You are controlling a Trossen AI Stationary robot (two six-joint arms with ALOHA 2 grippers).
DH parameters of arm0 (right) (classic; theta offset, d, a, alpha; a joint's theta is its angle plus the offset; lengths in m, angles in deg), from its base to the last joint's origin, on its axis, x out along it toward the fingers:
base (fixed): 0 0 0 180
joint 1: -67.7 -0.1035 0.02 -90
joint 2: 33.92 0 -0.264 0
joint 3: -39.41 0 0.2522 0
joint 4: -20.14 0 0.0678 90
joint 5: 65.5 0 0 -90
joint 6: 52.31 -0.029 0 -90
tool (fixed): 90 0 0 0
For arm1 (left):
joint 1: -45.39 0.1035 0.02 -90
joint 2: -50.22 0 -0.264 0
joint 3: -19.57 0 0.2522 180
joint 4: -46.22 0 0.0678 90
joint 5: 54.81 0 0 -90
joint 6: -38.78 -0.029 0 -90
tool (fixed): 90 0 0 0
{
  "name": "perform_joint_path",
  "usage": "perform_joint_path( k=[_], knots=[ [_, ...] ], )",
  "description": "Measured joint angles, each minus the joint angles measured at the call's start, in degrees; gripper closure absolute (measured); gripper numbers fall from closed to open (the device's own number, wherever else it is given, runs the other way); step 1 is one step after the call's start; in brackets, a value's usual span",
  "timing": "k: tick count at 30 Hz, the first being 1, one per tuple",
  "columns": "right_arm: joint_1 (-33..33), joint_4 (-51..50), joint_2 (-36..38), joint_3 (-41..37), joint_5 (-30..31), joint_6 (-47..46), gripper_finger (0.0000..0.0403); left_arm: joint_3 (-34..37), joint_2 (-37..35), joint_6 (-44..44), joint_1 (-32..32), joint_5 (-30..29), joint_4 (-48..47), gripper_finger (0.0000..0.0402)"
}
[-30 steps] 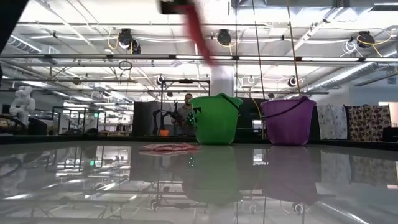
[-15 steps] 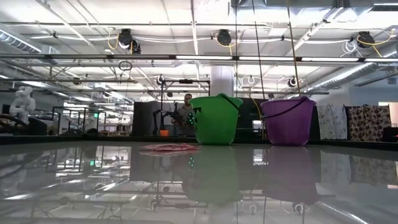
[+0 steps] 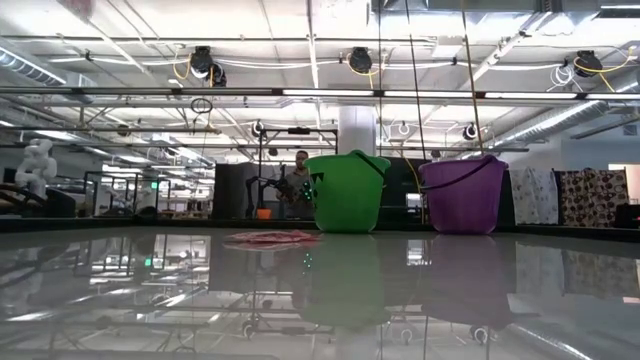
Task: Sort candy by brand, put in halloween buckets
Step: Put the red candy into the bottom violet bucket
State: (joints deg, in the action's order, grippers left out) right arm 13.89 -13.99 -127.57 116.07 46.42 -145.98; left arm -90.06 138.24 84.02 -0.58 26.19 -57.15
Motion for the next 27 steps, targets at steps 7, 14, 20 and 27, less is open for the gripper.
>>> perform_joint_path(
  k=[7, 14, 20, 27],
  knots=[
    [0.6, -2.5, 0.6, 0.0, -2.9, 2.4, 0.0298, 13.7, -7.0, 11.2, -4.0, 5.6, 11.5, 0.0401],
    [0.6, -2.7, 0.6, 0.0, -4.8, 6.2, 0.0298, 17.4, -6.2, 16.1, -6.7, 11.8, 20.6, 0.0401],
    [0.6, -4.8, 0.6, 0.0, -12.1, 11.3, 0.0298, 17.4, -5.1, 17.4, -7.5, 13.2, 21.3, 0.0399],
    [0.4, -12.5, 0.6, 0.0, -19.3, 13.3, 0.0298, 17.4, -5.0, 17.5, -6.3, 12.8, 20.7, 0.0375]
  ],
)
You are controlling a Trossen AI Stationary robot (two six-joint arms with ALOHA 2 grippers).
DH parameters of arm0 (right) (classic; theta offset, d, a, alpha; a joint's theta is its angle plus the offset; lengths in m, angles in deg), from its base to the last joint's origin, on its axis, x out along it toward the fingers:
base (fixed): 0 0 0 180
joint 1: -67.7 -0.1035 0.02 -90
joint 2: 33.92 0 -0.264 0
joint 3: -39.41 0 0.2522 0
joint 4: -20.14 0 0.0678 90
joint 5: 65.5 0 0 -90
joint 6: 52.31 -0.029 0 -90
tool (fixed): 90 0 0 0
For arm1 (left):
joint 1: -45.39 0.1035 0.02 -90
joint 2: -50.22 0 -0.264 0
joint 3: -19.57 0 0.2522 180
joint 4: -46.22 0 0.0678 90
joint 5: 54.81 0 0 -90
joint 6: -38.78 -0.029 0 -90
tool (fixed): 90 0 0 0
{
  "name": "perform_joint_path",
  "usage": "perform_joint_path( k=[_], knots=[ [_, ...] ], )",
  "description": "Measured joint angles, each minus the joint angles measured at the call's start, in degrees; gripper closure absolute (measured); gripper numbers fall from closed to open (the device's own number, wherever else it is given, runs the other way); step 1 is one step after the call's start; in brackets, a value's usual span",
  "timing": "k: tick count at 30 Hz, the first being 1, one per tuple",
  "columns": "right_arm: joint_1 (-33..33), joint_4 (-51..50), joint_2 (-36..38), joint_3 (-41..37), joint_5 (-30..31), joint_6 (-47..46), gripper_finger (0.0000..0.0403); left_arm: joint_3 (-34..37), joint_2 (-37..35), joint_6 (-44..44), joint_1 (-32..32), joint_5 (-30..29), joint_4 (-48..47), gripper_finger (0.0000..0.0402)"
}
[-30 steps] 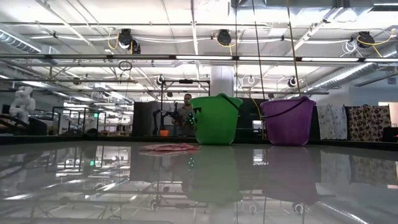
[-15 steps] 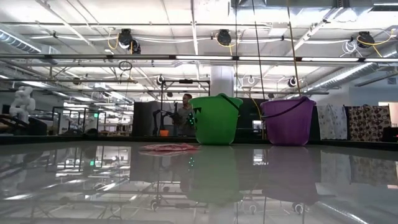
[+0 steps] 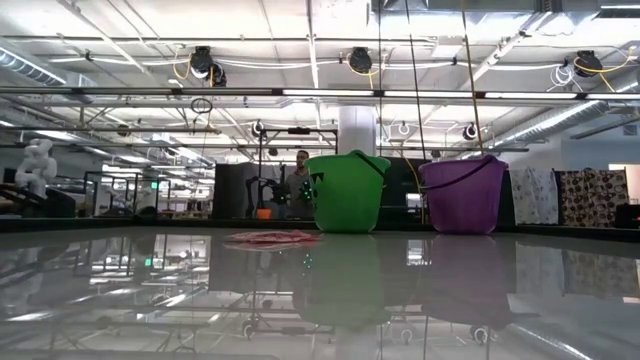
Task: Sort candy by brand, put in halloween buckets
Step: Put the red candy into the bottom violet bucket
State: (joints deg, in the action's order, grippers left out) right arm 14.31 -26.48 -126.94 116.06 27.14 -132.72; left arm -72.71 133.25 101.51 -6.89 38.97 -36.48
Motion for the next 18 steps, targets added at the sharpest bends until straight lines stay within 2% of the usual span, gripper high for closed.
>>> perform_joint_path(
  k=[7, 13, 18],
  knots=[
    [0.0, -3.9, 0.0, 0.0, -2.0, 2.3, 0.0298, 0.0, 0.0, 6.3, 1.1, -0.5, -3.6, 0.0346],
    [0.0, -6.7, 1.0, 0.0, -2.8, 5.3, 0.0298, 0.0, 0.0, 10.4, 3.0, -2.4, -5.3, 0.0294],
    [-0.4, -10.2, 3.8, 0.0, -2.7, 4.8, 0.0298, 0.0, 0.0, 13.4, 6.9, -3.8, -3.6, 0.025]
  ],
)
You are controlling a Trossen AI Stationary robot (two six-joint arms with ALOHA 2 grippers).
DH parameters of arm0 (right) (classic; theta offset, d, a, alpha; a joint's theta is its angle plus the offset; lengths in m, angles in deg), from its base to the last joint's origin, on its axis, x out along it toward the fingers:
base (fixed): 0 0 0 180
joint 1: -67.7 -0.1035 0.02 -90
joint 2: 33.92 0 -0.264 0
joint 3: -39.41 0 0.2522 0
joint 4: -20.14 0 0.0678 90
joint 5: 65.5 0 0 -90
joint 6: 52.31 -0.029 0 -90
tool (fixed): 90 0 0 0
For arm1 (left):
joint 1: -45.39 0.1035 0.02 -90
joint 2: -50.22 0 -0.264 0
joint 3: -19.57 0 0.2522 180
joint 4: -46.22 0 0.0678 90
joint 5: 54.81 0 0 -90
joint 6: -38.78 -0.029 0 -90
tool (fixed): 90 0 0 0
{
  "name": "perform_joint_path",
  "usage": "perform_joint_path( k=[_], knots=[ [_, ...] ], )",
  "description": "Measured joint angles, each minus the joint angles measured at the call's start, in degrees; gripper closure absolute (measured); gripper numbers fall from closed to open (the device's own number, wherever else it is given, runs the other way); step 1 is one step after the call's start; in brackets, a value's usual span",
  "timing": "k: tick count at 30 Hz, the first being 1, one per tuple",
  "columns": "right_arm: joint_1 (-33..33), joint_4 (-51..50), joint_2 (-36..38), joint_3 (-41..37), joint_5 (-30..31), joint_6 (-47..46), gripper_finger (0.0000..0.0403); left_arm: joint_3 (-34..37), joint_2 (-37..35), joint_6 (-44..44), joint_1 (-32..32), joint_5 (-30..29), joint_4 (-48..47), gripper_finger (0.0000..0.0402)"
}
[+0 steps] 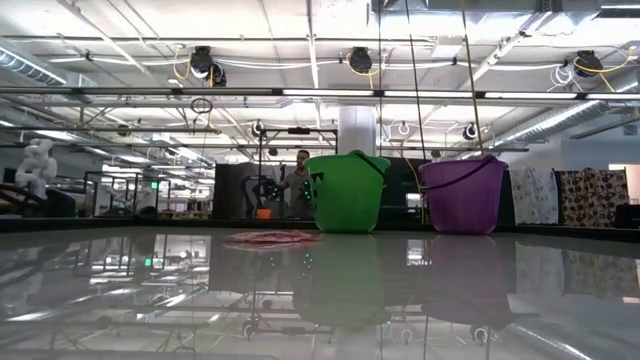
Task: Sort candy by brand, put in halloween buckets
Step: Put the red candy into the bottom violet bucket
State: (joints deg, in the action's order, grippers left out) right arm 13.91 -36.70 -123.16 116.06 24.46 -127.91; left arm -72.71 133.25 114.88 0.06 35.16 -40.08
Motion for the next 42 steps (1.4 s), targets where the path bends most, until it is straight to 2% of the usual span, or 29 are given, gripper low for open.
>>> perform_joint_path(
  k=[3, 6, 10, 12, 15, 17, 20, 22, 25, 28, 34, 39, 42],
  knots=[
    [-1.1, -1.3, 0.9, 0.0, 0.0, 0.0, 0.0298, 0.0, 0.0, -0.2, 2.4, -4.6, 4.6, 0.0235],
    [-2.9, -3.9, 0.9, 0.0, 0.0, -1.9, 0.0298, 0.0, 0.0, -5.3, 4.9, -12.4, 12.6, 0.023],
    [-5.3, -6.8, 0.8, 0.0, 0.1, -8.8, 0.0298, -0.1, 2.9, -19.2, 7.4, -28.1, 30.7, 0.0229],
    [-6.3, -7.1, 0.8, 0.0, 0.2, -11.1, 0.0298, -0.1, 6.2, -29.5, 8.9, -32.0, 42.5, 0.0229],
    [-7.3, -8.0, 0.8, 0.0, 2.4, -13.6, 0.0298, -0.1, 12.3, -44.9, 12.0, -31.3, 59.6, 0.0229],
    [-7.7, -8.3, 0.8, 0.0, 3.7, -15.3, 0.0298, -0.1, 17.3, -52.3, 14.5, -30.4, 71.6, 0.0229],
    [-8.2, -8.6, 0.8, 0.0, 4.6, -18.1, 0.0298, -0.9, 26.0, -56.8, 17.8, -29.6, 87.3, 0.0229],
    [-8.6, -8.5, 0.8, 0.0, 4.7, -19.9, 0.0298, -3.8, 32.2, -57.0, 19.7, -26.4, 92.4, 0.0229],
    [-9.3, -8.3, 0.8, 0.0, 4.6, -21.9, 0.0298, -12.9, 41.0, -58.9, 22.0, -19.3, 91.1, 0.0229],
    [-10.4, -7.8, 0.8, 0.0, 4.5, -23.5, 0.0298, -24.9, 48.6, -63.7, 23.0, -14.1, 83.2, 0.0229],
    [-13.1, -6.7, 0.8, 0.0, 4.4, -27.4, 0.0298, -44.3, 60.4, -66.0, 24.7, -13.0, 68.9, 0.0229],
    [-15.3, -6.0, 0.8, 0.0, 4.4, -31.0, 0.0298, -53.8, 66.1, -65.9, 26.1, -10.5, 69.2, 0.0229],
    [-16.1, -6.0, 0.8, 0.0, 4.5, -32.3, 0.0298, -56.6, 69.0, -65.9, 26.8, -10.4, 70.3, 0.0229]
  ],
)
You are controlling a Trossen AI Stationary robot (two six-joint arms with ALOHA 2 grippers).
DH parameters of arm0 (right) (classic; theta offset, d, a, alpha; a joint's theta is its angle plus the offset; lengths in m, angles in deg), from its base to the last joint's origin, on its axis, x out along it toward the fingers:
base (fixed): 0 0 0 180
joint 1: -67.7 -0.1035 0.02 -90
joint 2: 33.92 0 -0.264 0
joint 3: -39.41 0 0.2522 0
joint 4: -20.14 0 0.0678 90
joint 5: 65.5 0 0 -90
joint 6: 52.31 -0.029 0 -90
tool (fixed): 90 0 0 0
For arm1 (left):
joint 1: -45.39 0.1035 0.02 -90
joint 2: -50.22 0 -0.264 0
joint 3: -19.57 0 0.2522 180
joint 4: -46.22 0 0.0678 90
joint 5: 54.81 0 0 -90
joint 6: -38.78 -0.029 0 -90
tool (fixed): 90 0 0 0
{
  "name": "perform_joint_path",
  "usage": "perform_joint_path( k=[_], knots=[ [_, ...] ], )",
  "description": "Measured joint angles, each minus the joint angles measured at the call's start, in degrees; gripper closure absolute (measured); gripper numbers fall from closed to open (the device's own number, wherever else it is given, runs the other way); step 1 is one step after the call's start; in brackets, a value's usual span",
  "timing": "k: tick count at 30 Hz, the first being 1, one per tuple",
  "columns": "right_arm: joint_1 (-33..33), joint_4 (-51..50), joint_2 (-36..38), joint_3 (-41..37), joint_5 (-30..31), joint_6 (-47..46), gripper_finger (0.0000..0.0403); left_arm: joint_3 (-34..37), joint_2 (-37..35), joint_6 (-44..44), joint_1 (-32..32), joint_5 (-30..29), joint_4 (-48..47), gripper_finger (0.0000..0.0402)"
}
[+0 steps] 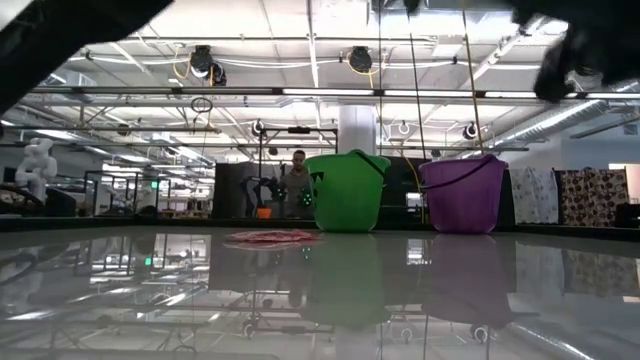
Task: Sort candy by brand, put in halloween buckets
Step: Put the red candy into the bottom violet bucket
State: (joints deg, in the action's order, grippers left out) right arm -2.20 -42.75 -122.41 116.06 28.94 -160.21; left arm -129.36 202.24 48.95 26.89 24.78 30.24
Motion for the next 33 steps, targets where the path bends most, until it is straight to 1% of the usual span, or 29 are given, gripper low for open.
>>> perform_joint_path(
  k=[1, 7, 10, 13, 16, 21, 24, 26, 29, 33],
  knots=[
    [-0.2, -0.1, 0.0, 0.0, 0.2, -0.5, 0.0298, 0.6, 0.4, 0.0, 0.3, 0.2, 1.9, 0.0229],
    [-0.3, 0.0, 0.0, 0.0, 0.4, -1.2, 0.0298, 0.2, 2.5, 0.5, 1.1, 0.5, 3.3, 0.0229],
    [-0.3, 0.5, 0.0, 0.0, 0.3, -1.2, 0.0298, 0.1, 3.9, -0.6, 1.0, 0.8, 5.7, 0.0229],
    [-0.3, 2.2, 0.0, 0.0, 0.2, -2.5, 0.0298, 0.1, 6.8, -3.0, 1.2, 2.4, 10.2, 0.0229],
    [-0.3, 4.0, 0.0, 0.0, 0.1, -3.7, 0.0298, 0.2, 10.2, -3.0, 1.4, 4.0, 14.8, 0.0229],
    [-0.3, 6.0, 0.0, 0.0, -0.2, -3.5, 0.0298, 0.3, 13.7, -3.9, 1.5, 4.1, 24.3, 0.0229],
    [-0.3, 5.4, 0.0, 0.0, -0.2, -3.4, 0.0298, 0.1, 14.5, -5.0, 1.9, 4.7, 24.6, 0.0229],
    [-0.3, 5.2, 0.0, 0.0, -0.3, -3.4, 0.0298, 0.1, 14.9, -5.6, 2.2, 6.6, 22.0, 0.0229],
    [-0.3, 5.2, 0.0, 0.0, -0.3, -3.3, 0.0298, 0.0, 14.5, -8.3, 2.7, 7.5, 17.0, 0.0229],
    [-0.2, 5.2, 0.0, 0.0, -0.4, -3.3, 0.0298, -0.1, 14.5, -9.1, 3.3, 12.0, 15.0, 0.0229]
  ],
)
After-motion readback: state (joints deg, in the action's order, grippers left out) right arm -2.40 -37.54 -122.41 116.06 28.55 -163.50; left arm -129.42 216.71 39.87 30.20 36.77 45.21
